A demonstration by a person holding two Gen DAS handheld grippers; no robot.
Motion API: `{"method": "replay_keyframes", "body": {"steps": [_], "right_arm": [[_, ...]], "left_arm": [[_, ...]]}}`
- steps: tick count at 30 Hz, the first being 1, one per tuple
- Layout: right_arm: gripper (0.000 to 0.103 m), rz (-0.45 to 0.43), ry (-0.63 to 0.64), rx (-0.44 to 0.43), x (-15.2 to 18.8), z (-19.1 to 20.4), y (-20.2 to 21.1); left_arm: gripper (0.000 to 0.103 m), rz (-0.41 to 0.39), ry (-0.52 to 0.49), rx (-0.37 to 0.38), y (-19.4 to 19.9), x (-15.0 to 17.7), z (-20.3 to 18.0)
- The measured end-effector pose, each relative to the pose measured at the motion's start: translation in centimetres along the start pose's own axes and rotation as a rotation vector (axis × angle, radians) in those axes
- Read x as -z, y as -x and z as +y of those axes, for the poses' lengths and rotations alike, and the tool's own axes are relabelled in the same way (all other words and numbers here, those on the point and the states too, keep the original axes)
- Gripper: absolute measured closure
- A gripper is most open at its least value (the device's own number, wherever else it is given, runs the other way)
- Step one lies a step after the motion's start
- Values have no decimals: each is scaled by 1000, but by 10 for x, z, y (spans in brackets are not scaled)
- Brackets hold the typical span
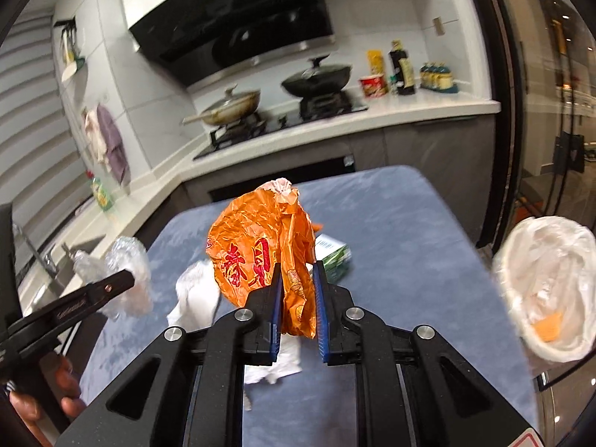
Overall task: Collect trash
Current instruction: 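Grasp the clear plastic bag with the left gripper while the right gripper grasps the orange bag, then carry both bags over the bin and open both grippers to drop them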
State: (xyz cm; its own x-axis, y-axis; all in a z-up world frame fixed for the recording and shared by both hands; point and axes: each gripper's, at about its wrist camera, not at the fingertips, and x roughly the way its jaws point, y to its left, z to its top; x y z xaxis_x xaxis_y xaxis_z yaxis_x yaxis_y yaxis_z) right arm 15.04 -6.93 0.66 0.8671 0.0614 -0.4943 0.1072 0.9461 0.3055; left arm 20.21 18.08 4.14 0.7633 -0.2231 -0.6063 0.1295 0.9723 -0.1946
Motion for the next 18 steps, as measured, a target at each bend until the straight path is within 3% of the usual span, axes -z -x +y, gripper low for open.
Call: {"method": "replay_keyframes", "body": {"steps": [18], "right_arm": [[89,-151,-186,212,-12,-159,92]], "left_arm": [[67,10,-228,222,24,33,-179]]}}
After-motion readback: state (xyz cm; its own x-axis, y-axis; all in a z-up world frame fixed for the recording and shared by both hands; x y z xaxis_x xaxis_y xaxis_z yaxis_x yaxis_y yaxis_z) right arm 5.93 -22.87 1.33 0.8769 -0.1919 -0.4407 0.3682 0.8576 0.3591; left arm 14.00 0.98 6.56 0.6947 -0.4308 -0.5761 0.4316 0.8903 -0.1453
